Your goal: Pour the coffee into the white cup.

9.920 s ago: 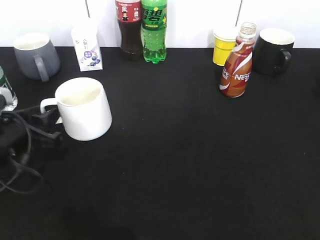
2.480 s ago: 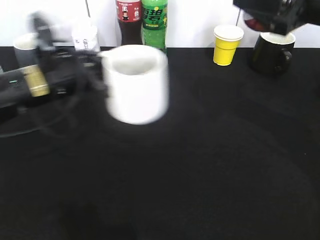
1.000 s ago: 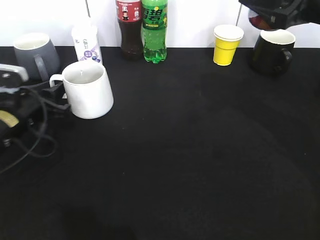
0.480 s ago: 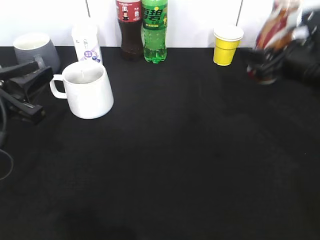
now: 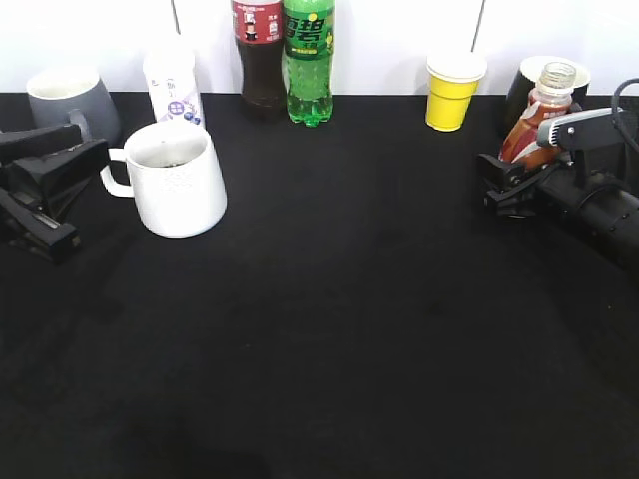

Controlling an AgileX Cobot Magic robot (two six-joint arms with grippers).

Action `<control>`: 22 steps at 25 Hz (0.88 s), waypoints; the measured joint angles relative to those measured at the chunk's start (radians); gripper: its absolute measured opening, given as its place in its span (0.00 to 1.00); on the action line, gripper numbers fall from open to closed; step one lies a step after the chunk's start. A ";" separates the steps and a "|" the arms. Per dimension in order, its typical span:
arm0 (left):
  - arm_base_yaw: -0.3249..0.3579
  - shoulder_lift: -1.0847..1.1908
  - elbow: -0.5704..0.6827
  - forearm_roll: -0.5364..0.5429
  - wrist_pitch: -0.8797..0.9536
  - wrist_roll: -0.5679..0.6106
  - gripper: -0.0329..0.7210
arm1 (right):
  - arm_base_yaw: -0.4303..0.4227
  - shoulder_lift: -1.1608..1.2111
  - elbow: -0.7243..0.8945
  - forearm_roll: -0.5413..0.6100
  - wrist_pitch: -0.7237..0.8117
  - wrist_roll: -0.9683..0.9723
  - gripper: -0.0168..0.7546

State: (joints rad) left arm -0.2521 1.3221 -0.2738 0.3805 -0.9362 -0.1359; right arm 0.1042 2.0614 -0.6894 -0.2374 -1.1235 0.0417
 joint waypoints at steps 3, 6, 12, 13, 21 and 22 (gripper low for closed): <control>0.000 0.000 0.000 0.000 0.001 0.000 0.36 | 0.000 0.001 0.000 0.005 -0.005 0.003 0.77; 0.000 0.000 0.000 0.000 0.001 0.000 0.36 | 0.000 -0.028 0.049 0.013 -0.003 0.022 0.81; 0.000 0.000 0.000 -0.001 0.023 0.000 0.36 | 0.000 -0.160 0.241 0.068 -0.002 0.023 0.81; 0.000 0.000 0.000 -0.005 0.052 0.000 0.36 | 0.000 -0.196 0.274 0.082 0.017 0.023 0.81; -0.029 -0.039 -0.183 -0.028 0.751 -0.226 0.36 | 0.000 -0.623 0.276 0.089 0.759 0.034 0.80; -0.067 -0.076 -0.236 -0.057 0.881 -0.230 0.36 | 0.001 -0.666 0.235 0.088 0.892 0.088 0.79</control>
State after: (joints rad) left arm -0.3189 1.2462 -0.5097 0.3234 -0.0548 -0.3657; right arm 0.1050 1.3955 -0.4544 -0.1490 -0.2316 0.1294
